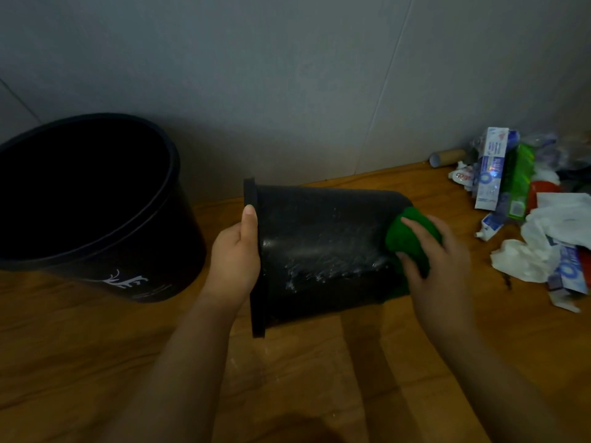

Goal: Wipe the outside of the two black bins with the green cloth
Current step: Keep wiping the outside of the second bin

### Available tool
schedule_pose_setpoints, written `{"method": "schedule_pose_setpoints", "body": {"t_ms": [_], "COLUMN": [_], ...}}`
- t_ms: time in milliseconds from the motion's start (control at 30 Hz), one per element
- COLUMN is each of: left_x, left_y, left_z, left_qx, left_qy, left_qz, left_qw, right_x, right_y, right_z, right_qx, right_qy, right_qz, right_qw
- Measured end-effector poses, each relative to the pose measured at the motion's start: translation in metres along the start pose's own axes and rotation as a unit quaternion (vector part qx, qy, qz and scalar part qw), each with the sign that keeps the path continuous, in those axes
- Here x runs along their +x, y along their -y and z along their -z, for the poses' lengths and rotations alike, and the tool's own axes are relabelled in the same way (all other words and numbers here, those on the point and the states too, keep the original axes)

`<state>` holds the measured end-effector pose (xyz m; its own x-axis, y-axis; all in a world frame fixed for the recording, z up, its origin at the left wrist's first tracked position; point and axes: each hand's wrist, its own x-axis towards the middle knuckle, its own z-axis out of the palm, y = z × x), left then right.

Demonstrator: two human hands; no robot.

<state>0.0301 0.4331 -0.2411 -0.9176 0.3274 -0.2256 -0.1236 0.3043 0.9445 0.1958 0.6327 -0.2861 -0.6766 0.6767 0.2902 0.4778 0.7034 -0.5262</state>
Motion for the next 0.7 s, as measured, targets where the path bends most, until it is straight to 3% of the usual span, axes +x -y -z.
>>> {"method": "schedule_pose_setpoints", "body": {"t_ms": [133,333,567,700], "left_x": [0.002,0.004,0.004,0.004], "left_y": [0.001,0.001,-0.001,-0.002], "left_z": [0.000,0.000,0.000,0.002], "left_qx": [0.001,0.018,0.018,0.020], "left_qy": [0.002,-0.012,-0.010,-0.004], "left_qz": [0.012,0.000,0.009,0.008], "left_qw": [1.000,1.000,1.000,1.000], "right_x": [-0.013,-0.016,-0.019,-0.031], "right_y": [-0.002,0.004,0.008,0.018], "right_z": [0.002,-0.005,-0.008,-0.011], "right_qx": [0.002,0.028,0.049,0.060], "right_qy": [-0.039,0.010,-0.063,-0.003], "right_qz": [-0.034,0.052,-0.058,0.050], "right_qw": [0.999,0.998,0.995,0.997]}}
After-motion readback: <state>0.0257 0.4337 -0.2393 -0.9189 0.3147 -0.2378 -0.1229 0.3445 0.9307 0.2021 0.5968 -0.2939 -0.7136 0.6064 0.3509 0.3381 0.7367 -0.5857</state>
